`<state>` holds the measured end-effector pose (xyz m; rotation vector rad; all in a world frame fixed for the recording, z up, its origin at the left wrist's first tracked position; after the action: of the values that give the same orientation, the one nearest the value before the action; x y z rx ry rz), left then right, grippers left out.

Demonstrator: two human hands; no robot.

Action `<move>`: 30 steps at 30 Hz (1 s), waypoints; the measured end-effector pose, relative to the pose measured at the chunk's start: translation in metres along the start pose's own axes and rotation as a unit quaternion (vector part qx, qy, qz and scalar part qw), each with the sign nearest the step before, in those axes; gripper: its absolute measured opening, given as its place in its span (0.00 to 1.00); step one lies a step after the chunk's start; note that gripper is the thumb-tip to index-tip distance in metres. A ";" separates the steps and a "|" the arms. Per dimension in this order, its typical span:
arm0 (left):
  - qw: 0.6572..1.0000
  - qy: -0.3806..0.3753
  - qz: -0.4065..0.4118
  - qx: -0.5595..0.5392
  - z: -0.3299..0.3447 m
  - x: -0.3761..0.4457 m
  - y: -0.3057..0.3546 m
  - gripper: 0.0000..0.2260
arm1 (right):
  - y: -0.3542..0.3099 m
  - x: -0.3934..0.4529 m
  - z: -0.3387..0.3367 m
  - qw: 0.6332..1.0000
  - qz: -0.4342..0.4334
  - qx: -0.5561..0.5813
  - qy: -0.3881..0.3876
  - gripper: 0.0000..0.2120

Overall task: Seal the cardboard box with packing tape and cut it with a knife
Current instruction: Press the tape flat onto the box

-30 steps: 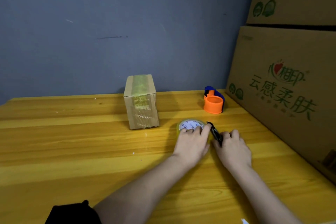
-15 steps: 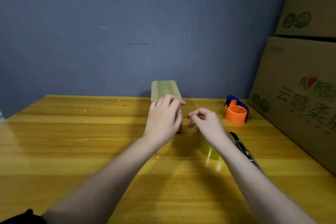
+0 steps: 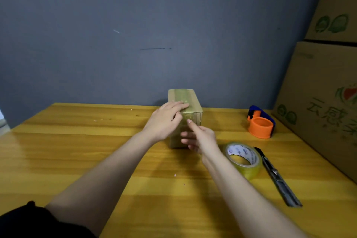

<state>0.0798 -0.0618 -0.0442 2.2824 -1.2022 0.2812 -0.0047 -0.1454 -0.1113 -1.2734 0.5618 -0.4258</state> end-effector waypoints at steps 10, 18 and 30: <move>1.000 0.003 0.010 0.008 0.002 -0.012 0.001 0.25 | -0.009 -0.009 -0.005 0.992 -0.116 -0.032 0.032 0.09; 1.000 0.018 0.024 -0.005 -0.002 -0.029 0.012 0.23 | -0.014 -0.037 -0.007 0.979 -0.198 0.030 0.033 0.12; 0.998 0.037 0.015 -0.058 0.002 -0.041 0.018 0.23 | -0.007 -0.063 -0.019 0.955 -0.263 0.087 0.106 0.14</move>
<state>0.0415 -0.0426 -0.0566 2.1377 -1.1860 0.2969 -0.0660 -0.1250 -0.0982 -1.2057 0.3458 -1.0437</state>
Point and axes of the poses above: each hand's wrist, its own x-axis towards the middle knuckle, its own z-axis out of the palm, y = z × x, the point moved 8 cm from there along x, towards the middle knuckle, and after that the axes turned 1 degree about x, right-handed, at the moved point
